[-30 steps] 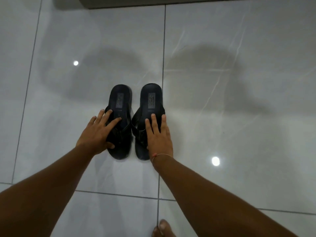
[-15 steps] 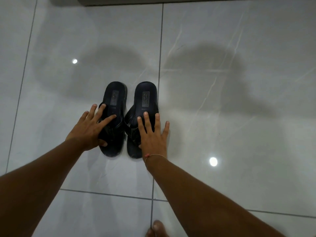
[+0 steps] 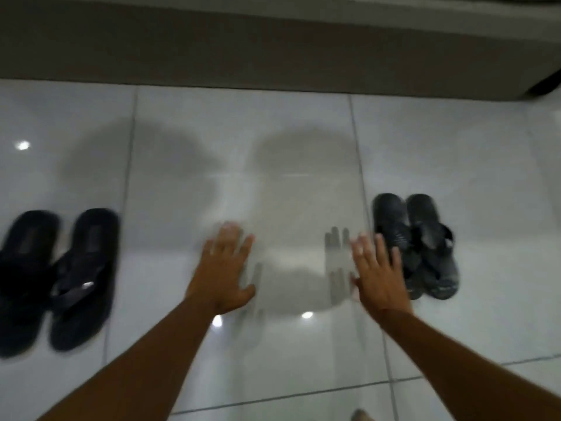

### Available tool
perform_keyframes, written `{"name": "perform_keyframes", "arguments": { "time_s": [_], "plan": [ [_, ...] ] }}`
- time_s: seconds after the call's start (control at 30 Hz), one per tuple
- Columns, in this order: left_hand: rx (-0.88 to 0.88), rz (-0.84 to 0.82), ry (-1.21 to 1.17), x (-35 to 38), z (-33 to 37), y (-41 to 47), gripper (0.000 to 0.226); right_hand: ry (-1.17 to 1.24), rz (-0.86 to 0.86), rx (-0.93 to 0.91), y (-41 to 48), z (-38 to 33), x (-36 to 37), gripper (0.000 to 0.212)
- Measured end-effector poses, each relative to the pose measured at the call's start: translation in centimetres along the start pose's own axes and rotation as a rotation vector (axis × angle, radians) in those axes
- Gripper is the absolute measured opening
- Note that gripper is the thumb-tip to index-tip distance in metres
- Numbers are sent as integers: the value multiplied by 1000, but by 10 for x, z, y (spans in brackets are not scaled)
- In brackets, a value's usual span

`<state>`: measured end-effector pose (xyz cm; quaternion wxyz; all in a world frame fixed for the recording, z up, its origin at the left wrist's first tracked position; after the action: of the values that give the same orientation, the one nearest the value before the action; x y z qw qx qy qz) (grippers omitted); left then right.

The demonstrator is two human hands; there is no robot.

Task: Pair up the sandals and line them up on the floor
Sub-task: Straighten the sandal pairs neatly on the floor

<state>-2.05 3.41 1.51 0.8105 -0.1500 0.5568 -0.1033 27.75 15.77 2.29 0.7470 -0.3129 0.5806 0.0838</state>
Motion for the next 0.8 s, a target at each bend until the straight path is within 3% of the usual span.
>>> {"name": "perform_keyframes", "arguments": {
  "time_s": [0.1,0.27,0.4,0.5,0.8],
  "plan": [
    [116,-10,-12,23,122,90,102,-81,-135,96,17,140,0,100],
    [167,-171,2,69,248,189,111,-77,-411,120,42,231,37,114],
    [211,-206,91,92,260,201,105,169,-475,119,33,235,71,118],
    [236,-147,125,91,248,193,99,272,-426,127,22,228,77,119],
    [239,-107,176,93,245,174,97,178,-398,71,12,207,77,115]
  ]
}}
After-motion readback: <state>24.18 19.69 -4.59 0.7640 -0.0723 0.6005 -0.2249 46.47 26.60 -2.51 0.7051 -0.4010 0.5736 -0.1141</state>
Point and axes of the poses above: each hand's wrist, its own y-axis towards the middle knuckle, its own x-axis out of the palm, z = x × y, the point moved 2 cm from there along y, towards the middle knuckle, and after that the axes turned 7 degrees about -z, right-handed, at the moved point
